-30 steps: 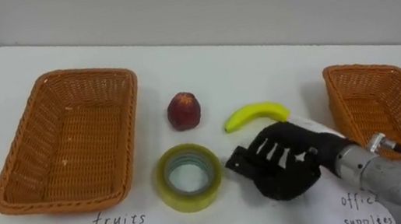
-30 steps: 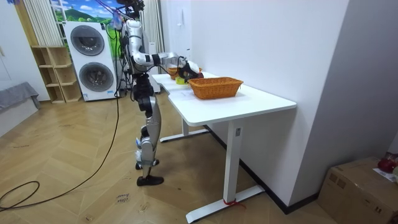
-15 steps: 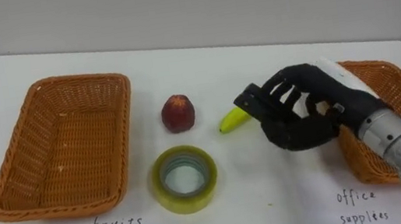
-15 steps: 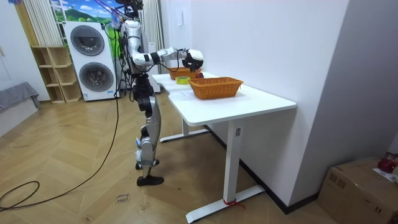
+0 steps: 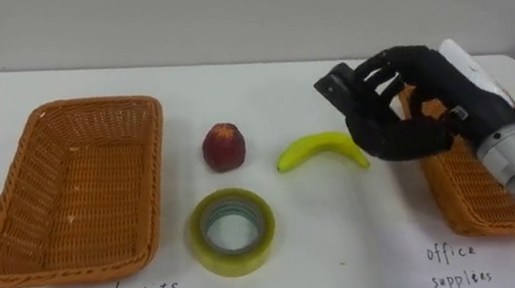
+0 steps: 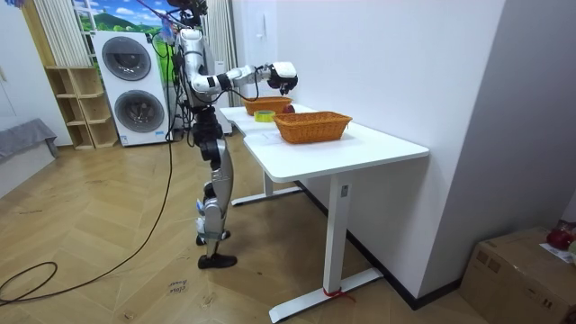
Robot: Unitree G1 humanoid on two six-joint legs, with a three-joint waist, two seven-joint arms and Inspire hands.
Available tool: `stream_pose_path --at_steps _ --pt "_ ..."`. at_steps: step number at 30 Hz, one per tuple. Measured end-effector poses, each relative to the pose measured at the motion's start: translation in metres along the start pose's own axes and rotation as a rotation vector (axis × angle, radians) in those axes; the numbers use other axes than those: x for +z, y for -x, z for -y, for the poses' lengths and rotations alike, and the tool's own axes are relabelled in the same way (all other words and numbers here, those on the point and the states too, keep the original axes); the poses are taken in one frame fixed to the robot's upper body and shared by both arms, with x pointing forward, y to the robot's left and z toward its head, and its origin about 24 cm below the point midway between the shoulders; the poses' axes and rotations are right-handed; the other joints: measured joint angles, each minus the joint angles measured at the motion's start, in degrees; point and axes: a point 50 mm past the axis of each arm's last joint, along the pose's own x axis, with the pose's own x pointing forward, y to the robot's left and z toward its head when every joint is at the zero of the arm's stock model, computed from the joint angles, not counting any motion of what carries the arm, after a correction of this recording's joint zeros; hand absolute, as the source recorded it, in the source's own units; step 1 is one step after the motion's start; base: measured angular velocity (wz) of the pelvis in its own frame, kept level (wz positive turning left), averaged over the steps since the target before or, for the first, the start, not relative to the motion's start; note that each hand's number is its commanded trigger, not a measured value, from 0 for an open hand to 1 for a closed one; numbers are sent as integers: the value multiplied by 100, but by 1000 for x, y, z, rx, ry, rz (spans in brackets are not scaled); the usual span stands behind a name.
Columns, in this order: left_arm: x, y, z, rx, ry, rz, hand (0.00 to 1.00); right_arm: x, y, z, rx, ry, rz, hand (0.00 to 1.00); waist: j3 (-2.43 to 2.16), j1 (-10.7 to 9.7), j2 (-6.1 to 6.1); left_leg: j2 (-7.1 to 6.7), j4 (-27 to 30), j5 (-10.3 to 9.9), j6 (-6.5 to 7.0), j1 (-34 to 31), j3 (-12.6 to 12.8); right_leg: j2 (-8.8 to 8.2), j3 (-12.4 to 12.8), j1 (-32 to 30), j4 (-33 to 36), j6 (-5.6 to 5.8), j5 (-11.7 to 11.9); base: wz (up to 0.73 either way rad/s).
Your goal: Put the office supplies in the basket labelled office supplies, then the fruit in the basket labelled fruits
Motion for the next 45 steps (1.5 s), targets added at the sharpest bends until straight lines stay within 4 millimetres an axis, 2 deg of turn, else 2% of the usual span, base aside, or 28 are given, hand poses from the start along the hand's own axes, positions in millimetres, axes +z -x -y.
stream_pose_path --at_steps 6,9,15,21,32,37,45 --pt "-2 -1 -7 28 55 -17 0 -7 6 26 -170 -38 -15 100 -11 -23 39 4 0 0 0 -3 2 4 0 -7 -1 0 0 0" --pt "-3 -1 -8 36 71 -25 0 -7 6 33 -215 -35 -10 100 -26 -132 76 4 -1 0 0 -1 3 5 9 -4 -1 0 0 0" --pt "-2 -2 -12 49 88 -26 0 -18 9 47 -289 -13 -52 100 -25 -178 78 7 -3 0 -1 12 24 9 19 -3 -1 0 0 0" --pt "-6 -2 -13 50 93 -36 0 -23 9 48 -308 -45 -65 100 -24 -285 69 10 -13 -1 -2 9 35 10 24 -6 -2 0 0 0" --pt "-5 -2 -13 50 95 -35 0 -34 10 45 -303 -61 -109 100 -27 -285 53 14 -13 -1 -2 25 139 18 124 -21 -5 0 0 -3" --pt "-8 -1 -12 47 94 -42 0 -49 11 41 -288 -73 -176 100 -26 -268 35 14 -12 -1 -2 28 159 16 145 -24 2 0 0 0" --pt "-7 -1 -11 46 93 -43 0 -58 12 38 -279 -102 -210 100 -37 -266 20 15 -10 -1 -2 28 158 17 134 -27 3 0 0 0"
